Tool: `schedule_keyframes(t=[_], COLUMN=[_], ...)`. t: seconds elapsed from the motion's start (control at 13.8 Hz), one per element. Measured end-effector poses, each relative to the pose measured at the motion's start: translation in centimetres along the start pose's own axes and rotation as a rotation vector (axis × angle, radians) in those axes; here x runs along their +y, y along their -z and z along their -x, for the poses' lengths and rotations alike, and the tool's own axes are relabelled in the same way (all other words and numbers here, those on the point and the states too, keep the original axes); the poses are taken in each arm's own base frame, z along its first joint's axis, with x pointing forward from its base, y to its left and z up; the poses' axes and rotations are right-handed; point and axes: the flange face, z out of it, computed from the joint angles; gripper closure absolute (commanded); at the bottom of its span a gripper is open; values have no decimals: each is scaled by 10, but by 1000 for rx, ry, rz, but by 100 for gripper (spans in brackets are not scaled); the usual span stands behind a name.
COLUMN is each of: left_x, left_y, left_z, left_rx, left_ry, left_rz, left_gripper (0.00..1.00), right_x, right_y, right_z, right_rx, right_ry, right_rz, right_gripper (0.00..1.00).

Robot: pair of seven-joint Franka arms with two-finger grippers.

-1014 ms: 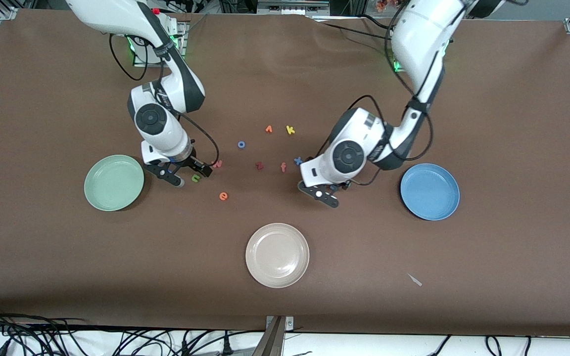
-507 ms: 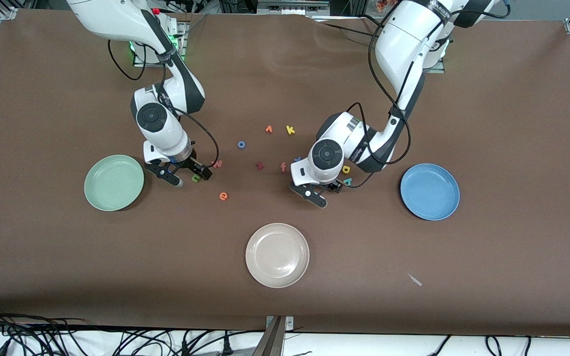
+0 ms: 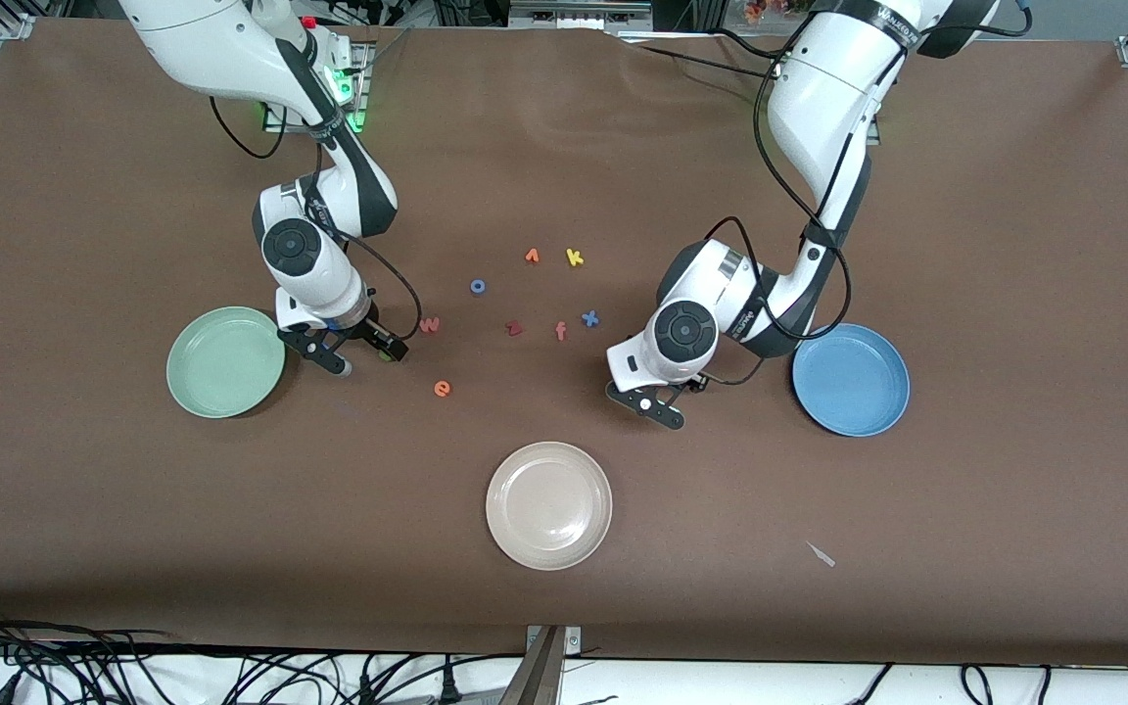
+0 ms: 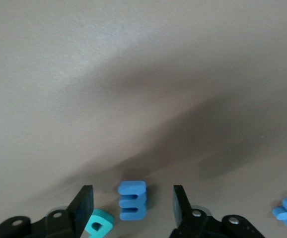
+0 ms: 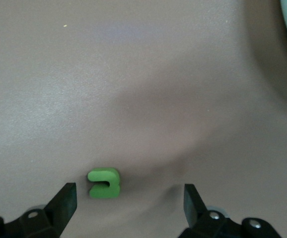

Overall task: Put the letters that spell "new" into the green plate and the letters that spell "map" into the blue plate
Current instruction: 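Grasp the green letter with the right gripper while the left gripper grasps the E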

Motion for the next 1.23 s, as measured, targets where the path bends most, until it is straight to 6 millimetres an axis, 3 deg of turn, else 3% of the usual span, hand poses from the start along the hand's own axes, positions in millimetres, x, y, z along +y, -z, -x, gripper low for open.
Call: schedule_keyframes(t=[0.36,0.51,0.58,0.72,0.87,1.23], left_x=[9,7,8,7,7,6], left_y=[-11,-15,-15,-17,-16,-15], left_z=[7,8,9,9,9,8], left_rx=[-22,-29,-31,-34,-31,-30], left_ry=[-58,-59,-59,-59,-59,-56], left_rz=[-94,-101,-101,-101,-100,-100], left_gripper=[33,39,44,79,98,100], right_x=[-3,-4,-4,-6,-9,-12], right_y=[1,-1,-2,-4,-6,-6], right_z=[-2,-2,-2,-3,-3,-3], right_rx=[5,4,3,3,3,3], right_ry=[0,1,1,3,6,7], right_rz=[-6,-5,-4,-4,-6,-7], right_gripper=[11,13,14,20,28,39])
